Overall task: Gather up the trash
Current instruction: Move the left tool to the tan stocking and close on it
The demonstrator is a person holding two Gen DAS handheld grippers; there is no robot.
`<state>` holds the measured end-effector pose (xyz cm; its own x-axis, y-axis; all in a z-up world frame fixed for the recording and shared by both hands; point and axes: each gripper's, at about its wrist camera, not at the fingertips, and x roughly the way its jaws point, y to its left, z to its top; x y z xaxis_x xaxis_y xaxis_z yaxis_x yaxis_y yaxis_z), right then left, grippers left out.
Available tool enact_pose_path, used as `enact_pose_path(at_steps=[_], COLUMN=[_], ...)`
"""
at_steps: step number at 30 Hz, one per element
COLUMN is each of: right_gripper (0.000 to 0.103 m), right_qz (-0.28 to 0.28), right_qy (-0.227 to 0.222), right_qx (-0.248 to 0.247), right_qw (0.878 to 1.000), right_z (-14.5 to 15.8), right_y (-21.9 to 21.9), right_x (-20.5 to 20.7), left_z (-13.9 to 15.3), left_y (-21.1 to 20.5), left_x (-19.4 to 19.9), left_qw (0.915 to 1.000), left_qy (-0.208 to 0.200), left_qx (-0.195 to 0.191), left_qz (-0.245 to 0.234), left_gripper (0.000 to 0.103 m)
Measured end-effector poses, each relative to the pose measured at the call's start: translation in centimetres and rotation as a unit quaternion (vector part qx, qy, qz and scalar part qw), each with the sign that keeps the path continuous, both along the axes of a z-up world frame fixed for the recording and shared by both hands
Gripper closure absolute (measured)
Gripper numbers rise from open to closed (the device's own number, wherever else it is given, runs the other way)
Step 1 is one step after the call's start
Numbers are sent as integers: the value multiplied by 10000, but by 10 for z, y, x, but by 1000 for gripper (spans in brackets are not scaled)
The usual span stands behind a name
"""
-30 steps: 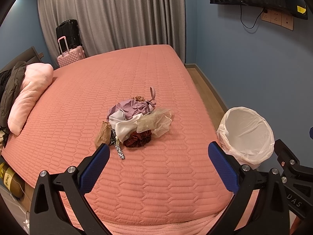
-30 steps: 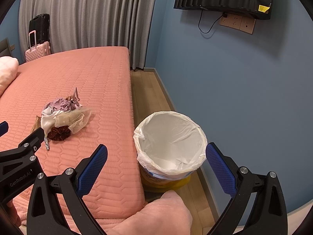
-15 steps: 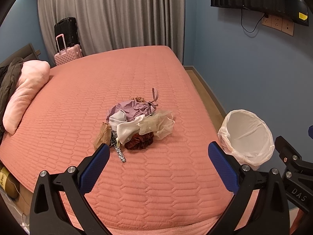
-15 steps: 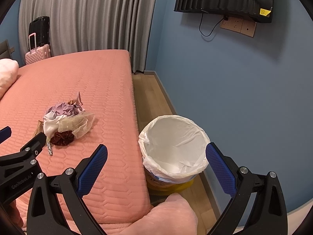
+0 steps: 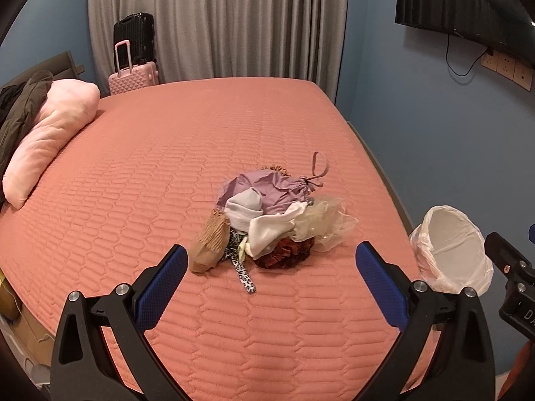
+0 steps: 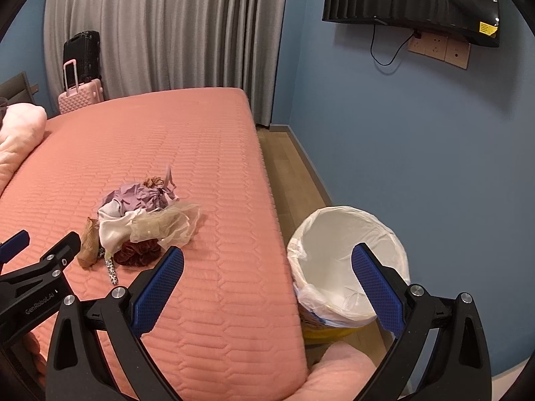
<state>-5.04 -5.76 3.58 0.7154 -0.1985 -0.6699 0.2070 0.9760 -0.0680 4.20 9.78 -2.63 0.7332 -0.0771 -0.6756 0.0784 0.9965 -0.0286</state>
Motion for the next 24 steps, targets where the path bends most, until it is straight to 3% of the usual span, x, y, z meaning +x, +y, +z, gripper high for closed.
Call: enact_pose_path(at_steps=[9, 14, 19, 24], right_gripper=[6, 6, 10, 21], right_qz=[568, 823, 1080, 1330], right_qy=[121, 216, 344, 544], right_qx=[181, 316, 512, 672], right_qw=[9981, 9959, 9922, 9873], right_z=[-32, -48, -64, -83], right_y=[58, 82, 109, 136], right_x=[45, 69, 101, 130], left_z=[-45, -69, -90, -110], left_y=[55, 77, 85, 88], left_x=[41, 67, 85, 97], left_qw=[9993, 9988, 9963, 9901], left_qy=[245, 489, 771, 1156], left_qx=[237, -65, -330, -725], left_qz=[158, 68, -166, -341], left_gripper=[7, 8, 23, 43])
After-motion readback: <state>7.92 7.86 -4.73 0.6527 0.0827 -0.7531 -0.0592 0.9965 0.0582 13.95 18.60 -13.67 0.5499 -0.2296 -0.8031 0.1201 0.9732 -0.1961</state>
